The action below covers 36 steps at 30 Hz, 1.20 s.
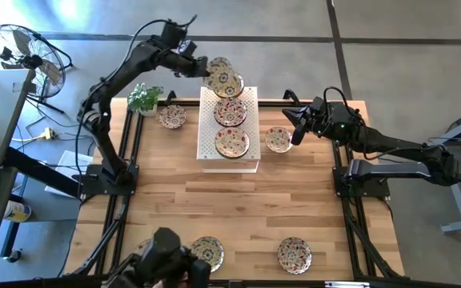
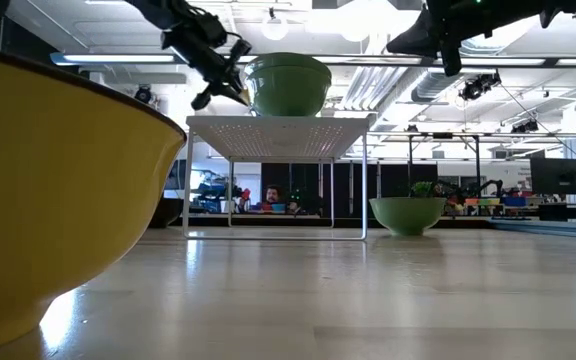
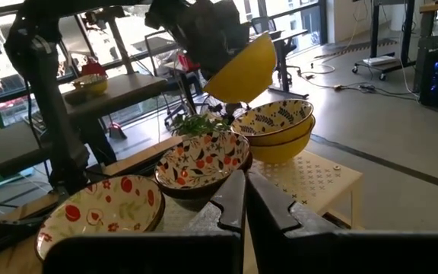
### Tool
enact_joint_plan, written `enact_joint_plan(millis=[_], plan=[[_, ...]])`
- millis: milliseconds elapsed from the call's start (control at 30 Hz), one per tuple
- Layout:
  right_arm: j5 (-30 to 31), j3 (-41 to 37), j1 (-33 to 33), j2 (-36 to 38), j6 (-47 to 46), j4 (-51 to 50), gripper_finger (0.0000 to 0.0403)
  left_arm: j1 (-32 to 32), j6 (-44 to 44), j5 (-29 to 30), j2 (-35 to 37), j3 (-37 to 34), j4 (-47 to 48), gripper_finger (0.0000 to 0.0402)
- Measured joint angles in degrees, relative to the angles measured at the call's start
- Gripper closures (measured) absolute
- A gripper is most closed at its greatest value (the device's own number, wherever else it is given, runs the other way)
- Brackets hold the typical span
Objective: Pick & Place Mini bowls
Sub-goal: Stack the yellow patterned bowl on top of the yellow patterned bowl on the shelf
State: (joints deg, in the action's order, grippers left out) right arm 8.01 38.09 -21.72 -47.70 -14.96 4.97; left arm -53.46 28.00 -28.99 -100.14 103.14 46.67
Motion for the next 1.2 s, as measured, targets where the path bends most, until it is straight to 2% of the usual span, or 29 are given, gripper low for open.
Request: enact_joint_plan(millis=[467,733,1200], plan=[[0.0,0.0,0.0,0.0,0.0,0.0,0.0402,2.2,2.9,5.0,-4.7,0.2,-1.0,0.0392],[0.0,0.0,0.0,0.0,0.0,0.0,0.0402,2.6,3.8,7.0,-4.7,0.1,-0.8,0.0389],[0.6,0.0,0.0,0.0,1.0,0.0,0.0402,4.8,3.5,8.9,-4.6,0.1,-2.4,0.0315]])
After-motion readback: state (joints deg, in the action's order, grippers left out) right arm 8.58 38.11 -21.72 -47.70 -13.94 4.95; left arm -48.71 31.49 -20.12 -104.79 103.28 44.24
